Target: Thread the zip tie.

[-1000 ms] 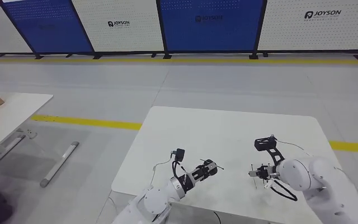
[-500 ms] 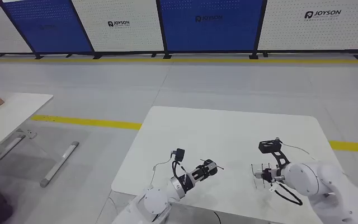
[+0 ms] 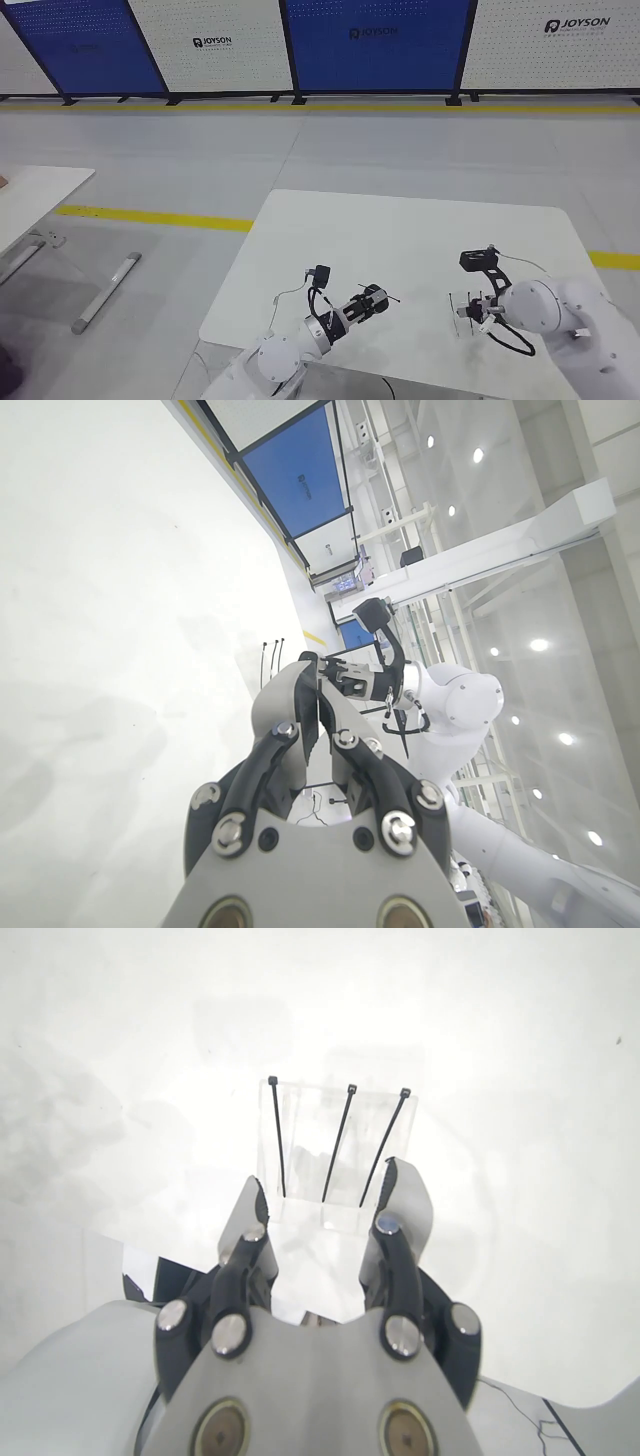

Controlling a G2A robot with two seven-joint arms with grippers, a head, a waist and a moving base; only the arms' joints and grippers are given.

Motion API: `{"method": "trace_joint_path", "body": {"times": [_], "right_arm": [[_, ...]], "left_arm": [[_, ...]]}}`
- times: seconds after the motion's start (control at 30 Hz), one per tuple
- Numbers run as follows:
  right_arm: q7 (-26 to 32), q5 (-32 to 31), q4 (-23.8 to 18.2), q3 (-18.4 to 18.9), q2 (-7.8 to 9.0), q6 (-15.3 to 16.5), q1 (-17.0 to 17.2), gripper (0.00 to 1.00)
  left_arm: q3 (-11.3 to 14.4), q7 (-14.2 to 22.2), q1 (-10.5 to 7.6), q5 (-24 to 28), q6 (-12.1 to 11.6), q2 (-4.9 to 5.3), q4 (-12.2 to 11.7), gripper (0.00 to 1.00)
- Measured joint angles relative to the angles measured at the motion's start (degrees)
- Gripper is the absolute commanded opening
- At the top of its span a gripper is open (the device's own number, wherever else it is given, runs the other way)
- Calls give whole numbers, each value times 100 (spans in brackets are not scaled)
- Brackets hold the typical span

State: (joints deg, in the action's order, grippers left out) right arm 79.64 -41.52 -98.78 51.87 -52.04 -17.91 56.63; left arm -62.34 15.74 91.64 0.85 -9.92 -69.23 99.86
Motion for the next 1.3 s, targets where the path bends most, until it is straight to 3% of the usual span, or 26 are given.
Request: {"method": "trace_joint_path", "body": {"times": [0.13, 0.27, 0.4, 0.73, 1.0, 1.3], "right_arm": [[-1, 52, 175, -76, -55, -2, -126, 40], [-15, 105, 326, -141, -108, 32, -210, 42], [0, 139, 497, -240, -165, 87, -299, 33], [0, 188, 936, -500, -328, 101, -560, 24], [-29, 242, 1197, -603, -418, 132, -635, 26], [-22, 203, 1164, -532, -423, 63, -475, 27]], "left_arm": [[0, 0, 0, 0, 0, 0, 0, 0], [0, 0, 0, 0, 0, 0, 0, 0], [0, 0, 0, 0, 0, 0, 0, 0], [0, 0, 0, 0, 0, 0, 0, 0], [0, 0, 0, 0, 0, 0, 0, 0], [0, 0, 0, 0, 0, 0, 0, 0]]}}
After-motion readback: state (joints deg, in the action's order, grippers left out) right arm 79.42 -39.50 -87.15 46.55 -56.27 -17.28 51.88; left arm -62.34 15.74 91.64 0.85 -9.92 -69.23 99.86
